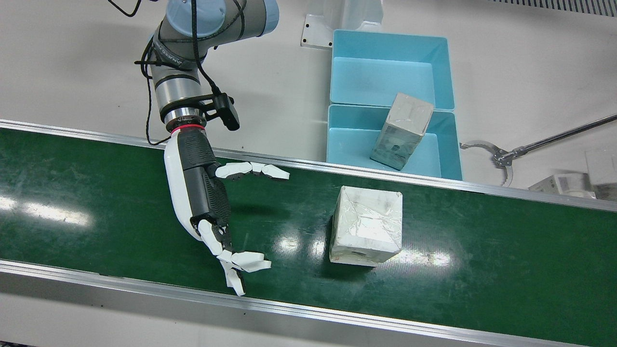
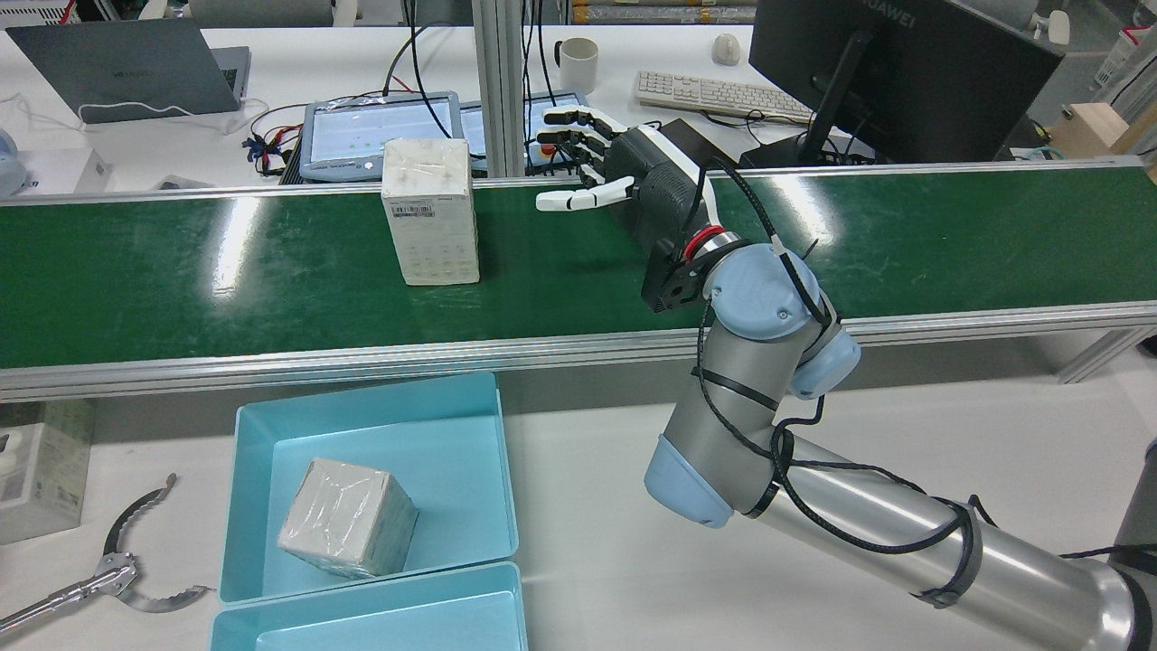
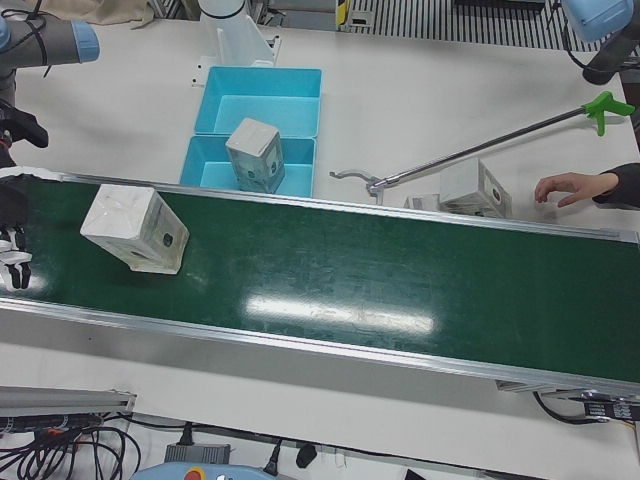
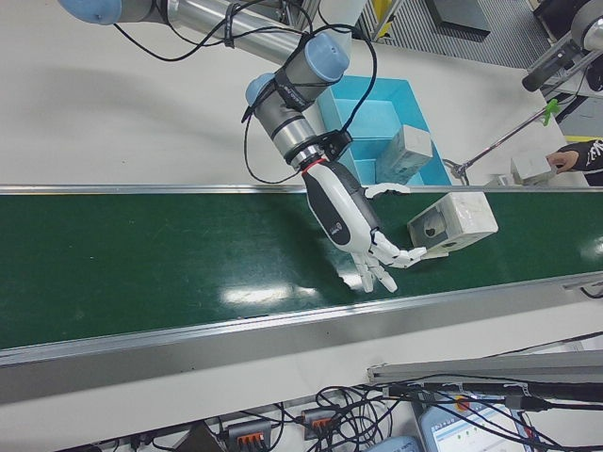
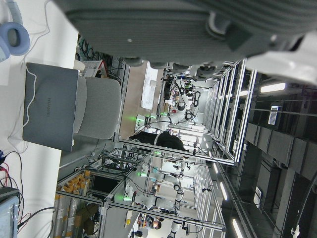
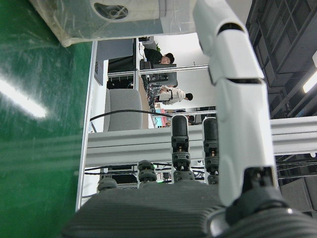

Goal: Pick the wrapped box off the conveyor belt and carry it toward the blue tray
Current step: 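Move the right hand along the belt toward the approaching white box, then close the right hand fingers around the white wrapped box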

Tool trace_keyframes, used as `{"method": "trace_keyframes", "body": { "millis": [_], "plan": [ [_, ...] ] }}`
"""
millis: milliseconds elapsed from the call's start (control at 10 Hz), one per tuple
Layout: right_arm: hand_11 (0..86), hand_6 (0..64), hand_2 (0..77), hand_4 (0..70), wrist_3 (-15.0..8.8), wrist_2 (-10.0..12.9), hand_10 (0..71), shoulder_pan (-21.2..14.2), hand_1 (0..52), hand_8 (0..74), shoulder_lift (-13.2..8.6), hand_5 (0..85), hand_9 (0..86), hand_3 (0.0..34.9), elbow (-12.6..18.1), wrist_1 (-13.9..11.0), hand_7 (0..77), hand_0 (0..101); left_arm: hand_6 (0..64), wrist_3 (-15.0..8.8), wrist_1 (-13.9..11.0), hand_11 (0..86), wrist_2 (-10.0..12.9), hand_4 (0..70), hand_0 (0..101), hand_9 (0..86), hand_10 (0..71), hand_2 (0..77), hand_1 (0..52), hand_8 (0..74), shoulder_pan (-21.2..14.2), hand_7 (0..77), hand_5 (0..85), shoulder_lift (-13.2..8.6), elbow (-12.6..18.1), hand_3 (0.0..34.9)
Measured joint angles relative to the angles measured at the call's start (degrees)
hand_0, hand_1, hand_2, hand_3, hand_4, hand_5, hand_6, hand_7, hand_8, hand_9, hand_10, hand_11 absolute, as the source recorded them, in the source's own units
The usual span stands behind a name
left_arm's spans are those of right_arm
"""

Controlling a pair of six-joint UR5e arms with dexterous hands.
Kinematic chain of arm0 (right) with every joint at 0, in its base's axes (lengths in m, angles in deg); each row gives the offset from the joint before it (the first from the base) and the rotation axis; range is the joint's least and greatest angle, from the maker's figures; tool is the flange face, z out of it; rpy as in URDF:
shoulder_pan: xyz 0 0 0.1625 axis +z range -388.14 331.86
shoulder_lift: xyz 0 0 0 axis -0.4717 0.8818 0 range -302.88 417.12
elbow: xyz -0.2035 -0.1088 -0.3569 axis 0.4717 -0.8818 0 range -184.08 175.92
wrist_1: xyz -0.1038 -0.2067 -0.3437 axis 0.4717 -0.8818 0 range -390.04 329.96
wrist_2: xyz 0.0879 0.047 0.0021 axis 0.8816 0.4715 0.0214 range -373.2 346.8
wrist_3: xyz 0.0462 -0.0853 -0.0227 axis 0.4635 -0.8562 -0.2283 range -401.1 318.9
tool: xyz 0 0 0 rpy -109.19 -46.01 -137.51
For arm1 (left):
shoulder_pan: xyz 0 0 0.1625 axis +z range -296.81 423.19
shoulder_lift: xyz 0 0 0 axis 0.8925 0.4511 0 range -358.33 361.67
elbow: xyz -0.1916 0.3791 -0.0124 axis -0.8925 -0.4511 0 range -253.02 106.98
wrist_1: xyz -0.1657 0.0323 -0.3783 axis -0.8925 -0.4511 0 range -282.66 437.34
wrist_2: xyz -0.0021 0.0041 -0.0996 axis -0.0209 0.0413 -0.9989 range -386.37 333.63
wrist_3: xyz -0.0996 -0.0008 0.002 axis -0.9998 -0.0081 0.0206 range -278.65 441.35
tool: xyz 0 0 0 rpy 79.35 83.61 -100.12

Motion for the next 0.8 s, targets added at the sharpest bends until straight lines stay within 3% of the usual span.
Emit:
{"method": "trace_keyframes", "body": {
  "millis": [300,400,800],
  "plan": [
    [1.6,7.1,18.0,10.9,0.0,-0.1,0.0,-0.1,19.6,2.7,-2.4,32.2,9.3,16.4,-2.3,0.0,28.9,51,0.0,0.0,0.0,0.0,0.0,0.0,0,0.0,0.5,0.5,0.0,0.0,0.0,0.5,1.1,0.0,0.0,0.0],
    [1.6,7.1,16.4,10.9,0.0,-0.1,0.0,-0.3,19.6,2.7,-2.5,32.2,9.3,17.8,-2.4,0.0,28.9,51,0.0,0.0,0.0,0.0,0.0,0.0,0,0.0,0.5,0.5,0.0,0.0,0.0,0.0,1.1,0.0,0.0,0.0],
    [1.6,6.5,16.9,10.9,-0.3,-0.2,0.0,-1.7,19.1,1.6,-2.4,30.0,9.3,18.0,-2.3,-0.1,28.4,51,0.5,0.0,0.0,0.0,0.0,0.0,0,0.0,0.5,0.5,0.0,0.0,0.0,0.5,1.1,0.0,0.0,0.0]
  ]
}}
